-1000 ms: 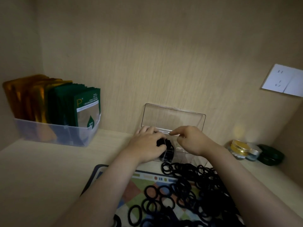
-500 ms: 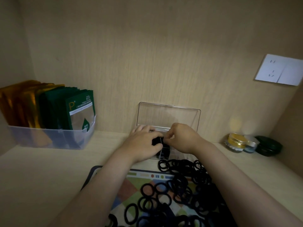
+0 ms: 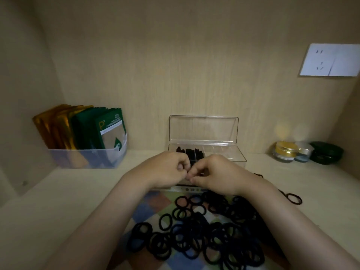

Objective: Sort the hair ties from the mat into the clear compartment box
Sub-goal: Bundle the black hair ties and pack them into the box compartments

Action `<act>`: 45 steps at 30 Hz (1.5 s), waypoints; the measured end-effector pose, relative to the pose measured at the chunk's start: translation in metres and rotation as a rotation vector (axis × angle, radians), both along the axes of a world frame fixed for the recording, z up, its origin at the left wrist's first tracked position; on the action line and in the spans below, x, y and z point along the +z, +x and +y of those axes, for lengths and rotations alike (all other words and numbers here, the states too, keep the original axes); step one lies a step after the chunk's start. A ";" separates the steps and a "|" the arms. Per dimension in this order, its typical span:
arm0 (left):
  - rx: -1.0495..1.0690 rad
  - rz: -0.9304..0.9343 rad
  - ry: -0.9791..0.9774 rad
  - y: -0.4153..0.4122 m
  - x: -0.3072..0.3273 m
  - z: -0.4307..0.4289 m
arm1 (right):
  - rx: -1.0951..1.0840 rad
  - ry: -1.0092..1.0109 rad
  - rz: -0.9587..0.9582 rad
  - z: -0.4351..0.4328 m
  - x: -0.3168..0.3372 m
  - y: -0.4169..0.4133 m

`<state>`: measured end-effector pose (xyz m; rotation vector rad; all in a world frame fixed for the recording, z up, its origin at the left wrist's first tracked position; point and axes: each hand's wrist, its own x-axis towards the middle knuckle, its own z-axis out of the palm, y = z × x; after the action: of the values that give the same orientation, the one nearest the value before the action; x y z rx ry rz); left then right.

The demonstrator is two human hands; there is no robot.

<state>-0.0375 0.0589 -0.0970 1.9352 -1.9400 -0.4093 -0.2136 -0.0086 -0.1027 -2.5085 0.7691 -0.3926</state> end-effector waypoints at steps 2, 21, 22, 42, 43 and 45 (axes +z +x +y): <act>0.007 -0.011 0.085 0.006 -0.003 0.022 | 0.054 0.012 0.039 0.012 -0.003 0.005; 0.038 -0.022 0.131 0.033 -0.031 0.116 | 0.236 -0.104 0.089 0.050 -0.025 0.037; 0.051 0.007 0.129 0.033 -0.030 0.116 | 0.234 -0.036 0.032 0.049 -0.022 0.034; 0.102 -0.047 0.175 0.034 -0.026 0.126 | 0.377 -0.041 0.253 0.076 -0.020 0.038; 0.112 -0.020 0.165 0.035 -0.026 0.126 | 0.362 -0.006 0.209 0.074 -0.018 0.037; 0.131 0.065 0.129 0.036 -0.024 0.126 | 0.305 0.090 0.091 0.064 -0.015 0.033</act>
<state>-0.0018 0.1845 -0.1210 2.0886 -1.7732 -0.5656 -0.1803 0.0558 -0.1172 -2.5184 0.4146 -0.1356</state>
